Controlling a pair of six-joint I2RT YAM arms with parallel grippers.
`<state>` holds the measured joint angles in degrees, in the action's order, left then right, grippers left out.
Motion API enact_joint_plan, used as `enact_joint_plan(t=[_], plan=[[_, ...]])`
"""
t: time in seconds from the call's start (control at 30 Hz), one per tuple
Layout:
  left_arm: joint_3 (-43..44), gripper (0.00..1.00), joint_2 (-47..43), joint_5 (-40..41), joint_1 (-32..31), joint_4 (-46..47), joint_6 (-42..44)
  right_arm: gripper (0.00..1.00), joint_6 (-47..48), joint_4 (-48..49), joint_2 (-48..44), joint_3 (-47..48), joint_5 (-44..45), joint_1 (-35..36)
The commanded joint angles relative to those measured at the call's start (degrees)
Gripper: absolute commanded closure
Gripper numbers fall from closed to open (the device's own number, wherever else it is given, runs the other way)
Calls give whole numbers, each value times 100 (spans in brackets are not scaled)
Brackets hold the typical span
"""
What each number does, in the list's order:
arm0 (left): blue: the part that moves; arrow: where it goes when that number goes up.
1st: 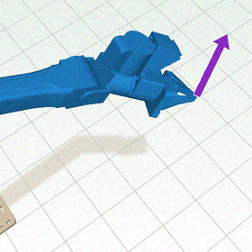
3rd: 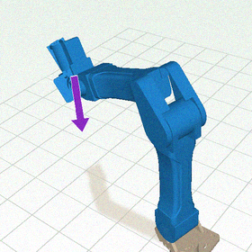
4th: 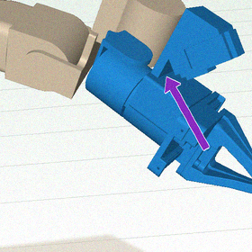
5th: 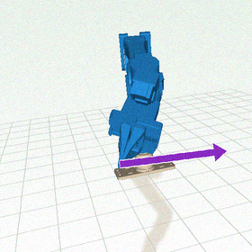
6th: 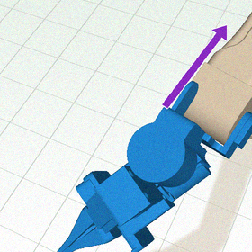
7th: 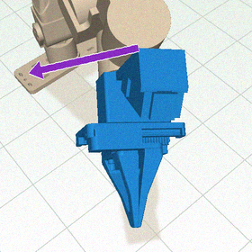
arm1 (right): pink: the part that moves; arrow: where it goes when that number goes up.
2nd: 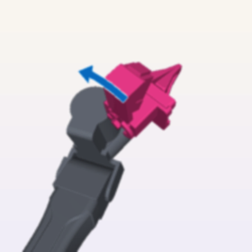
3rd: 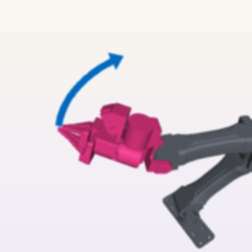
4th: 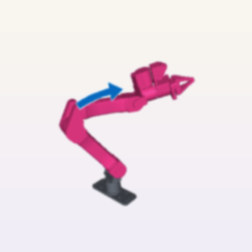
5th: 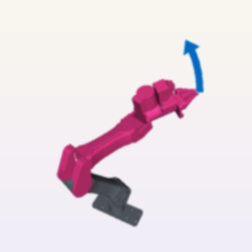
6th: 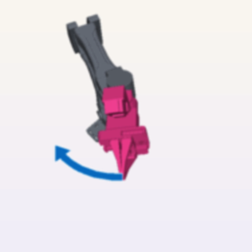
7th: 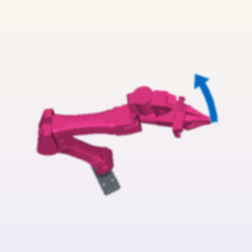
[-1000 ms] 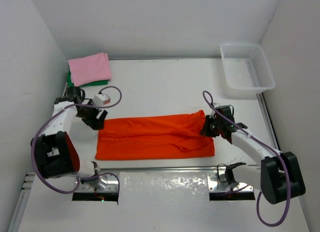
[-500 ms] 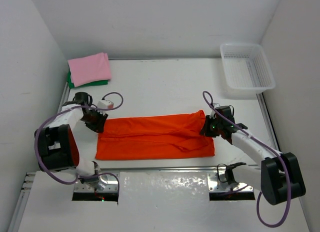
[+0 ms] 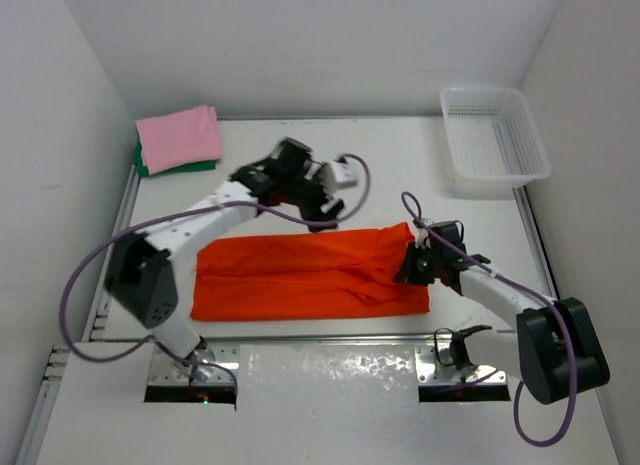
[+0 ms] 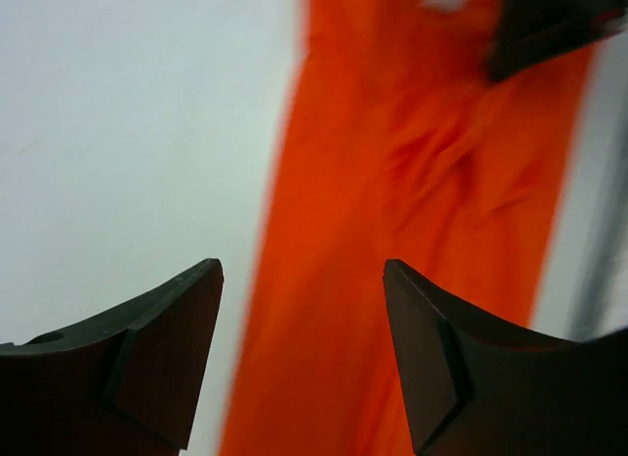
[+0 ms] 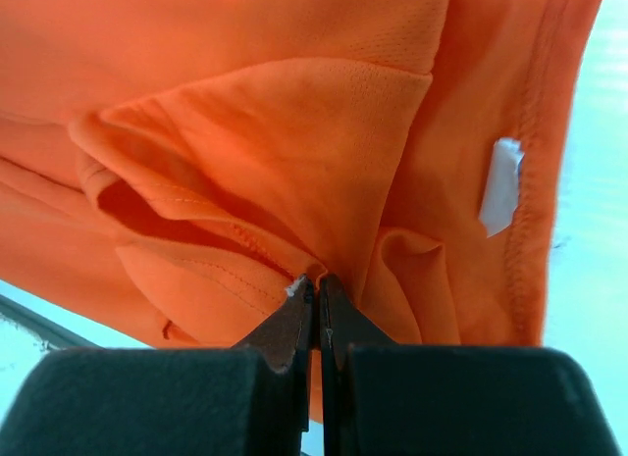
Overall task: Fold and stack the t-shirts
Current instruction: Fold the other side of the tshirt into a rectangle
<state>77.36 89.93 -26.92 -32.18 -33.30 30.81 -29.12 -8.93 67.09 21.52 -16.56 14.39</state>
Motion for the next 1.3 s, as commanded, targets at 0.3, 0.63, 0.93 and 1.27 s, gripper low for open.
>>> enact_joint_plan(t=[0.3,0.63,0.93,1.27], plan=[[-37,32,1949,-763,-1457,1563,-901,100,-524,1042,147,-262,-243,20],[33,49,2529,-411,-1720,1538,-858,100,-515,981,32,-271,-181,11],[147,100,2328,55,-1774,1230,-673,100,-287,375,-336,45,-67,20],[244,100,1862,-155,-1739,939,-743,100,29,-785,-1154,362,170,20]])
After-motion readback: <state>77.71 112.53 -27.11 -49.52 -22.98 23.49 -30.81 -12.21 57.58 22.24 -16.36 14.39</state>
